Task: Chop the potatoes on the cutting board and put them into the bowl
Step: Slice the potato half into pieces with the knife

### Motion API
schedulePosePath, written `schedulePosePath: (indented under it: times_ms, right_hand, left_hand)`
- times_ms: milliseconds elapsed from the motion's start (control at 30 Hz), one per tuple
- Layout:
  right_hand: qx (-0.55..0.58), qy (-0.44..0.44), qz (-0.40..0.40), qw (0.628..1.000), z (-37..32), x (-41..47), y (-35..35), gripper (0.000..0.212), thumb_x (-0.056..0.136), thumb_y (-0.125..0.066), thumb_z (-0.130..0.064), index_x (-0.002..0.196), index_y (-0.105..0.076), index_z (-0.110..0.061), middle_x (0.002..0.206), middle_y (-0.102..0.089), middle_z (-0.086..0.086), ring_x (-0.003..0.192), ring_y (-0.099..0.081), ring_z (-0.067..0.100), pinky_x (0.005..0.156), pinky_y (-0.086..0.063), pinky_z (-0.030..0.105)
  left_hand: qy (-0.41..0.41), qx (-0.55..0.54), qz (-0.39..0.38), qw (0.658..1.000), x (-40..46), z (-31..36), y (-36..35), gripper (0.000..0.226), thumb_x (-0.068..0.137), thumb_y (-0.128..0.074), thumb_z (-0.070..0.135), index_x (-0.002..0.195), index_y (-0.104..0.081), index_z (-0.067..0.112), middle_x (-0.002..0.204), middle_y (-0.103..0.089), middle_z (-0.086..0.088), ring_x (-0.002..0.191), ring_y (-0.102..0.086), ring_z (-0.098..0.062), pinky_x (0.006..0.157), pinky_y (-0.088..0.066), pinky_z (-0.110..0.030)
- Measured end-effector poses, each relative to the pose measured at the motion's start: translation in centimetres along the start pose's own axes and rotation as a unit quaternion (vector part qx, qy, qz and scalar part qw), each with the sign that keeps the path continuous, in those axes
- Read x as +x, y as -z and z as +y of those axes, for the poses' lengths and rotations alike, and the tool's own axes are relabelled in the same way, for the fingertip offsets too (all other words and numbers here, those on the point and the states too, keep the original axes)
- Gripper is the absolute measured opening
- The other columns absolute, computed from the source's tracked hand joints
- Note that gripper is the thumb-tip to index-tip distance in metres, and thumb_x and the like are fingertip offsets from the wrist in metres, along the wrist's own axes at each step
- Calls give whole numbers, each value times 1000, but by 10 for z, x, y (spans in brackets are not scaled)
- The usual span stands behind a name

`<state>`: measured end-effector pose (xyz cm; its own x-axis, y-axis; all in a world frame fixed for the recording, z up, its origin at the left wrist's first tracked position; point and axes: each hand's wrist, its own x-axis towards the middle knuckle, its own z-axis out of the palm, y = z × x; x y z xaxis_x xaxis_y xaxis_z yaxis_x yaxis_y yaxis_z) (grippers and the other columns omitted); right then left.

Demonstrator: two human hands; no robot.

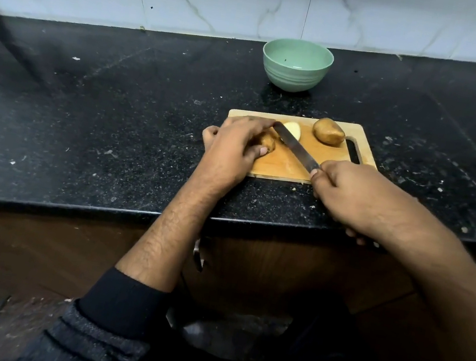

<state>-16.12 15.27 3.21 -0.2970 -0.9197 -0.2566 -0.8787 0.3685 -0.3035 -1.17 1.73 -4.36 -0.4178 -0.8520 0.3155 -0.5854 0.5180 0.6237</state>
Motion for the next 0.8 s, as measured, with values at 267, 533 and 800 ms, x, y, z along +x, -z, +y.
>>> schedulePosePath:
  times_ms: [267,533,800]
  right_hand:
    - [32,-20,-14,999,7,4,-12,30,107,-33,-47,93,-52,-28,65,-65,7,34,-55,13,35,-42,20]
    - [54,-9,1,998,4,0,-10,33,106,-34,-48,92,-55,-26,66,-65,8,38,-58,16,38,-47,23]
    - [83,-20,-14,996,-1,-8,-19,32,106,-37,-49,90,-54,-27,68,-67,8,39,-58,15,40,-48,25]
  left_hand:
    - [10,22,3,1000,6,-3,-2,35,91,-72,35,125,-64,35,115,-61,19,117,-45,-8,105,-24,-39]
    - [23,8,62,998,4,-3,-2,32,84,-78,38,114,-69,31,104,-68,20,109,-58,-6,93,-23,-29]
    - [45,-63,83,994,0,-4,0,25,79,-84,31,101,-74,24,94,-70,13,90,-64,-4,90,-55,-34]
